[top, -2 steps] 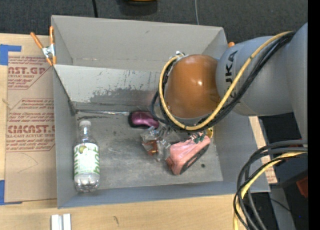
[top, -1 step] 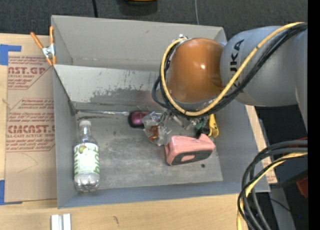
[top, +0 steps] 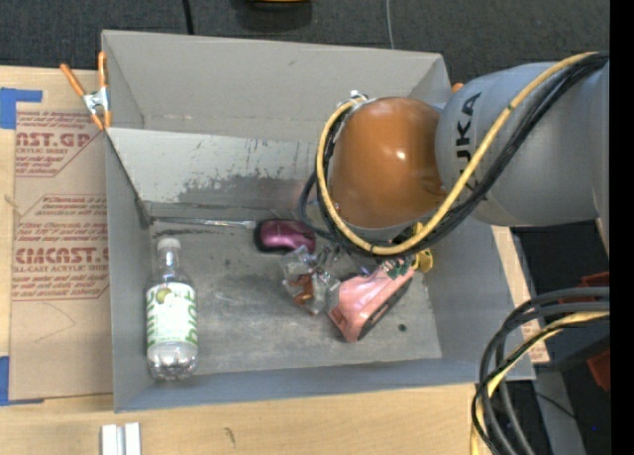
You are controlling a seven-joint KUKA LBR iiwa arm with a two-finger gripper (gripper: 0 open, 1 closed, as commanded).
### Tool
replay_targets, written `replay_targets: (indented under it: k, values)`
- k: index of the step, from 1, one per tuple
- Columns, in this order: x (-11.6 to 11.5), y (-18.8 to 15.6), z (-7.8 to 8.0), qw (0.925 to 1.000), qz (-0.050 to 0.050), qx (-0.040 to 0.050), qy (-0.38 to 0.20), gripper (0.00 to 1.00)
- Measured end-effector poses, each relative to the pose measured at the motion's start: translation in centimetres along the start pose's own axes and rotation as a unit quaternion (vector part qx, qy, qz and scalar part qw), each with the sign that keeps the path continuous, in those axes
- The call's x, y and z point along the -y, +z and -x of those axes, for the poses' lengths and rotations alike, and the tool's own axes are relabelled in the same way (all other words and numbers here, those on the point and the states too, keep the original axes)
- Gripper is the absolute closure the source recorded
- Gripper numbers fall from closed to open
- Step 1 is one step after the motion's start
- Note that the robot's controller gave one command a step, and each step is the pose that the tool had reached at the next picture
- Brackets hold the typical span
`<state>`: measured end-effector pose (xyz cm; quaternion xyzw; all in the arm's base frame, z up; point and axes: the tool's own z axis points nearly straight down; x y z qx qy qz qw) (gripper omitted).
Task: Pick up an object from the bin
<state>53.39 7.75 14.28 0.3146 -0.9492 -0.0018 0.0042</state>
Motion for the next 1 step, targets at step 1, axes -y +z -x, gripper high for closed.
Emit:
replay_targets:
  k: [1]
  values:
    - [0.79,-6.2,0.57,1.0,-0.002,0.0028,0.007,1.0]
